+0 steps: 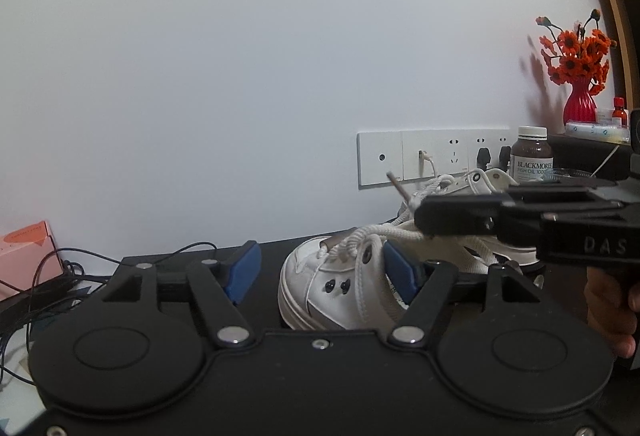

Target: Lace up shoes with both hands

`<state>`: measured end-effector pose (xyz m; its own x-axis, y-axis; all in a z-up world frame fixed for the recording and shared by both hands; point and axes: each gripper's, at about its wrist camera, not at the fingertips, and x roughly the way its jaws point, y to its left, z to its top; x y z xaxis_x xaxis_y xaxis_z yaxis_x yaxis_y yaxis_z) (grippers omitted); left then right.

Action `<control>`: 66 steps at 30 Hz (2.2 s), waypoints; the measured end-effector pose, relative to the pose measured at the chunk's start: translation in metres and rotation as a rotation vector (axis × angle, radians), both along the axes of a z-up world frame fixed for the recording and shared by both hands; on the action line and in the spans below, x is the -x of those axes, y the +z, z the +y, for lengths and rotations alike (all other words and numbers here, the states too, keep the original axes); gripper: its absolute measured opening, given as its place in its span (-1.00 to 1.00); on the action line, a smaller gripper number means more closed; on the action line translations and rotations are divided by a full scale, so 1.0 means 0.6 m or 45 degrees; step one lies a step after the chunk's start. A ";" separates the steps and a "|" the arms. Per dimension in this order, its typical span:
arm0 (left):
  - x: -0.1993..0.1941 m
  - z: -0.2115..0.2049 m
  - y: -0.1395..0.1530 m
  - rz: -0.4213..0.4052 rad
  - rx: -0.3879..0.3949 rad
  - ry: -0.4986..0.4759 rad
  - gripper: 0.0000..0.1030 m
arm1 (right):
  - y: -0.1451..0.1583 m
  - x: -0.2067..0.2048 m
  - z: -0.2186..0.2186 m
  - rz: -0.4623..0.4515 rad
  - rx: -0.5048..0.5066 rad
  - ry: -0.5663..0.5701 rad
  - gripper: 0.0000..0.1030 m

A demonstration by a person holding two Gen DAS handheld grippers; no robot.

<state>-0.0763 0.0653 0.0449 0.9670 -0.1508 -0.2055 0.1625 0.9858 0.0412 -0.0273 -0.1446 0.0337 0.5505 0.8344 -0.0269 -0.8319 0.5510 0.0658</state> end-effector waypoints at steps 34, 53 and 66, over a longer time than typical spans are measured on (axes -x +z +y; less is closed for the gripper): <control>-0.013 0.090 0.003 0.030 0.512 0.055 0.33 | 0.012 0.011 0.018 0.207 0.227 -0.075 -0.89; -0.039 0.139 -0.019 0.183 0.843 -0.044 0.33 | 0.063 -0.019 0.106 0.229 0.715 -0.058 -0.89; -0.048 0.148 -0.029 0.216 0.981 -0.107 0.33 | 0.061 0.031 0.115 -0.034 0.861 -0.033 -0.89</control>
<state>-0.0472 0.1539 0.0277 0.9109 -0.3815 -0.1571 0.1804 0.7108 -0.6799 -0.0458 -0.0754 0.0704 0.5778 0.6253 -0.5246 -0.8145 0.4837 -0.3205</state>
